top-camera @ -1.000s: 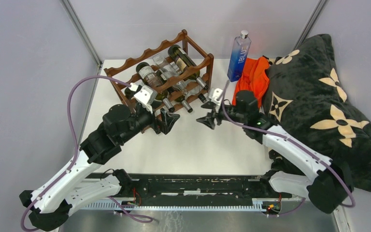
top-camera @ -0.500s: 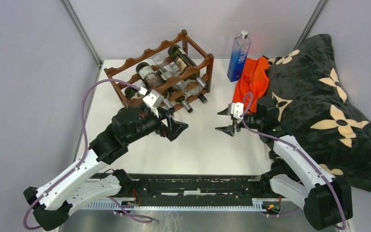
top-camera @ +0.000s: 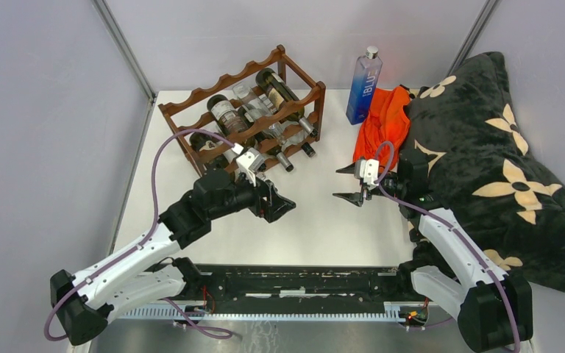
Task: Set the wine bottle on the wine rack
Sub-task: Adjust the wine bottle in the wine rack.
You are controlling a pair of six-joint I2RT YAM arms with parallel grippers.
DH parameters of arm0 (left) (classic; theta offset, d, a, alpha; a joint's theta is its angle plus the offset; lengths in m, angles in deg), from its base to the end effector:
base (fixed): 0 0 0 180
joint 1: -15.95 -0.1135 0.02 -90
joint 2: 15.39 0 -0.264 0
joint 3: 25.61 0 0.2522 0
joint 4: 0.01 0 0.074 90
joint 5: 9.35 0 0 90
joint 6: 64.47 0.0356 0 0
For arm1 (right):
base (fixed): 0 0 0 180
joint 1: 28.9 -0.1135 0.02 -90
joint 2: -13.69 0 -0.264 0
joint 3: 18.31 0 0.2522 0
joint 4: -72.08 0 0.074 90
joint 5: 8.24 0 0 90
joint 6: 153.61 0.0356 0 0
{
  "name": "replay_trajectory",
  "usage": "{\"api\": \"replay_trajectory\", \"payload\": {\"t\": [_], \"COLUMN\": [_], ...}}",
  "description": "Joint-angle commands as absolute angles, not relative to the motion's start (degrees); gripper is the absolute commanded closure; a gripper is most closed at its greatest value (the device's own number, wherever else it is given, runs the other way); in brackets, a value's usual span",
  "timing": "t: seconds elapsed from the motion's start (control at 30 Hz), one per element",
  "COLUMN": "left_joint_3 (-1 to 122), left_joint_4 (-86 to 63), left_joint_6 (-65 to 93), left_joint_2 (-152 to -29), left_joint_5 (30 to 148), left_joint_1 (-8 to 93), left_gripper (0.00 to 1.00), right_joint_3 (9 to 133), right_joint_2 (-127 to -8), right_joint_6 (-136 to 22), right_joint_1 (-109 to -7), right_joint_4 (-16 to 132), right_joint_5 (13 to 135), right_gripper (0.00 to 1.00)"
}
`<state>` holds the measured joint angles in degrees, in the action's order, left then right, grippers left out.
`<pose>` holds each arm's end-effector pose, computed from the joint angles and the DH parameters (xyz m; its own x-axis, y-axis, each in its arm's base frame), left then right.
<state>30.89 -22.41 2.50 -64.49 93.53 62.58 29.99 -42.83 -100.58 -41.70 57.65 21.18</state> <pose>0.1331 -0.1525 0.3174 -0.4986 -0.0275 -0.8664 0.7187 0.5456 -0.4310 0.1964 0.0764 0.2624 0.2368 -0.2491 -0.9391 -0.9391 0.1891 -0.2870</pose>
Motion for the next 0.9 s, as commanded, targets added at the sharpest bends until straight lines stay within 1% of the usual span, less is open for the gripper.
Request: {"api": "replay_trajectory", "payload": {"t": [0.0,0.13,0.4,0.47,0.63,0.87], "left_joint_3": [29.9,29.6,34.5,35.7,37.2,38.4], "left_joint_4": [-17.4,-18.3,-26.6,-27.9,-29.5,-30.9], "left_joint_6": [-1.9,-1.6,3.6,4.6,6.0,6.9], "left_joint_2": [-64.4,-65.1,-71.1,-72.8,-76.4,-77.9], "left_joint_5": [95.4,92.4,75.1,72.5,71.0,69.4], "left_joint_1": [62.8,64.9,76.5,78.4,79.4,79.6], "left_gripper": [0.10,0.12,0.13,0.14,0.16,0.17], "right_joint_3": [30.1,30.1,30.0,29.9,30.1,30.3], "right_joint_2": [-42.9,-43.4,-43.8,-43.9,-44.1,-44.3], "right_joint_6": [-102.3,-102.6,-103.2,-103.3,-104.0,-104.7], "right_joint_1": [-41.4,-41.4,-41.0,-41.0,-40.8,-40.8], "right_joint_4": [59.6,59.4,59.2,59.0,58.5,58.4], "right_joint_5": [19.2,19.2,19.2,19.2,19.3,19.3], "right_gripper": [0.32,0.32,0.32,0.32,0.32,0.32]}}
